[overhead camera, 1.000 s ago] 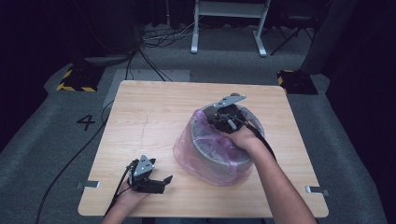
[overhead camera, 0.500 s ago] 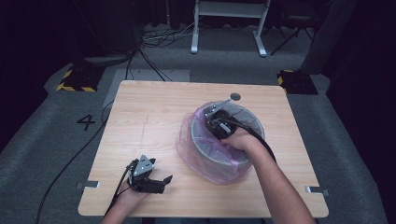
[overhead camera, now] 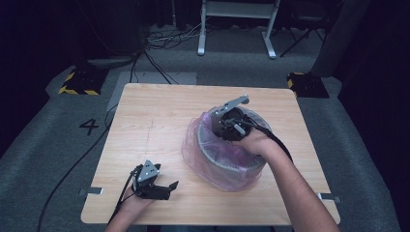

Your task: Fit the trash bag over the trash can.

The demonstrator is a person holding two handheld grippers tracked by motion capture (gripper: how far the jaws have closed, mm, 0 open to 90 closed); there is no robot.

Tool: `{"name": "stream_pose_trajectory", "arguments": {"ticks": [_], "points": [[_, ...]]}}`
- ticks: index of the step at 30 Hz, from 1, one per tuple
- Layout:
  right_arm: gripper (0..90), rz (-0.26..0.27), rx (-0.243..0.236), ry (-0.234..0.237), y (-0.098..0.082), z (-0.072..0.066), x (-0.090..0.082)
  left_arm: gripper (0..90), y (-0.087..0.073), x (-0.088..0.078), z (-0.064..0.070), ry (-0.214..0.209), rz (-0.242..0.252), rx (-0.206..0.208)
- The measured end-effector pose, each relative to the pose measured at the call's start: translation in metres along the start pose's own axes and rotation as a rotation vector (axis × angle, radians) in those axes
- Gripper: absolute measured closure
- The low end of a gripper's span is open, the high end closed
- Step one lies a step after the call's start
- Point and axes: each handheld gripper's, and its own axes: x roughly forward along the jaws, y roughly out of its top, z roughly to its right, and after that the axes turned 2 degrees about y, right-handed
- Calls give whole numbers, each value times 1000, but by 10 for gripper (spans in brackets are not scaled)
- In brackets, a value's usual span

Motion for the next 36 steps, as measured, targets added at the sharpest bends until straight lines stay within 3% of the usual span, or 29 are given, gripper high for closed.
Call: {"name": "stream_pose_trajectory", "arguments": {"ticks": [5, 13, 17, 21, 27, 31, 36], "points": [[900, -35, -47, 65, -6, -13, 11, 65, 0, 0, 0, 2, -3, 2], [900, -219, -94, 216, -13, -26, 39, 65, 0, 0, -1, 0, -2, 1], [900, -283, -91, 257, -15, -26, 49, 63, 0, 0, -1, 0, 4, -5], [900, -235, -90, 227, -13, -23, 46, 61, 0, 0, -1, -1, 6, -8], [894, -142, -95, 142, 1, -9, 19, 61, 0, 0, -1, 3, 4, -9], [890, -100, -58, 75, 4, 7, 6, 61, 0, 0, 0, 2, 4, -9], [889, -48, 15, -6, -3, 28, 9, 61, 0, 0, -1, 1, 3, -7]]}}
